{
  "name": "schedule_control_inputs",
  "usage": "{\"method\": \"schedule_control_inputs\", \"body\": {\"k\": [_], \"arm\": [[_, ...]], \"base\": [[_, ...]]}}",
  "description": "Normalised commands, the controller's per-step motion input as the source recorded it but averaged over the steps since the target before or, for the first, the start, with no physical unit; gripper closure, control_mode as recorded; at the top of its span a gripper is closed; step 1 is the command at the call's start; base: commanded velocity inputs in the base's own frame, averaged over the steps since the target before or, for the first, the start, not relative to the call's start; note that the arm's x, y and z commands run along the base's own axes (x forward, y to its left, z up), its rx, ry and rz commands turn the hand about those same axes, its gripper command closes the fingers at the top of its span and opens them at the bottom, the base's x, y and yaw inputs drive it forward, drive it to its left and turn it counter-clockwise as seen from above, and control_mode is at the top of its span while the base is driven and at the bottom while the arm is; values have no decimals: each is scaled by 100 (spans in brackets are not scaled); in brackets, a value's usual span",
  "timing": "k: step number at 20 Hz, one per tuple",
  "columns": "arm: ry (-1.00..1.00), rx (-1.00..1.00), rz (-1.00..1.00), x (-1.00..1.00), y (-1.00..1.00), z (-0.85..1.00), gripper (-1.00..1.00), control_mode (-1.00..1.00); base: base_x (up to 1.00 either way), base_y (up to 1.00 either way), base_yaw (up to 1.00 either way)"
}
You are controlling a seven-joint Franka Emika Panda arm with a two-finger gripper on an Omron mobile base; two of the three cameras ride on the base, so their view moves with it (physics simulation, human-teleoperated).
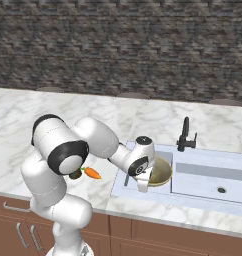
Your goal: Dump the kiwi and carrot from the bowl so the bowl can be washed. Place the bowl in the sink after clearing the leftovers.
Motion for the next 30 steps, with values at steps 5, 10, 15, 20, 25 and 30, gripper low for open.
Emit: {"method": "schedule_control_inputs", "body": {"k": [5,10,15,20,25,30], "arm": [[3,0,0,35,0,-16,100,-100],[0,1,0,10,0,-6,100,-100],[-3,1,0,0,6,22,100,-100],[0,2,0,0,6,10,-100,-100],[0,0,0,-3,0,3,-100,-100],[-6,0,-1,-26,7,72,-100,-100]], "base": [[0,0,0],[0,0,0],[0,0,0],[0,0,0],[0,0,0],[0,0,0]]}}
